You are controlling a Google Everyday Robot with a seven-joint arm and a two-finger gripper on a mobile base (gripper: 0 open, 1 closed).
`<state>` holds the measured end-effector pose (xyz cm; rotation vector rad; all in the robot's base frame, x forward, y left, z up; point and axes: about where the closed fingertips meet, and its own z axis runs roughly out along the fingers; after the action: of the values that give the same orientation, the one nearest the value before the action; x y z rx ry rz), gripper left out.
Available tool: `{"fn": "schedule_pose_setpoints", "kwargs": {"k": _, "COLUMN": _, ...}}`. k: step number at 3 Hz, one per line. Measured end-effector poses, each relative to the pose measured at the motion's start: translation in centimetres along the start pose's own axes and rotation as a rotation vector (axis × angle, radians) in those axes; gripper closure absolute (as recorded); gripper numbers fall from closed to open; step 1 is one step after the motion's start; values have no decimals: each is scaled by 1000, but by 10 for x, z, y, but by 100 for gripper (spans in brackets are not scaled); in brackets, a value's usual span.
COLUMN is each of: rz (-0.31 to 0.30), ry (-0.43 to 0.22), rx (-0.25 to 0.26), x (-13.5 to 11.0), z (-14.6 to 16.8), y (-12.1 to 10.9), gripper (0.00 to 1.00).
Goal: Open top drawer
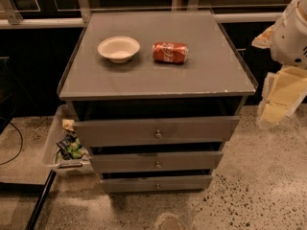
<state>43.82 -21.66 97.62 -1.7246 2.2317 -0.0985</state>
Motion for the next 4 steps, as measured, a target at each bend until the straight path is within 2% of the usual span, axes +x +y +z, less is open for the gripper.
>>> {"fn": "schedule_pose_setpoints", "kwargs": {"k": 1, "rz": 0, "ry": 0, "rx": 0, "x": 0, "z": 0, "y": 0, "gripper": 0}}
{"fn": "schedule_pose_setpoints", "kwargs": {"k": 2, "rz": 2, "ry": -5, "rx": -21, "x": 0, "z": 21, "y": 9, "gripper": 0}}
{"fn": "schedule_pose_setpoints", "kwargs": {"k": 3, "rz": -37, "ry": -29, "rx": -40, "x": -2, "z": 55, "y": 29, "gripper": 0}}
{"fn": "schedule_pose_setpoints", "kwargs": {"k": 4, "rz": -103, "ry": -47, "rx": -43, "x": 3, "z": 99, "y": 47, "gripper": 0}}
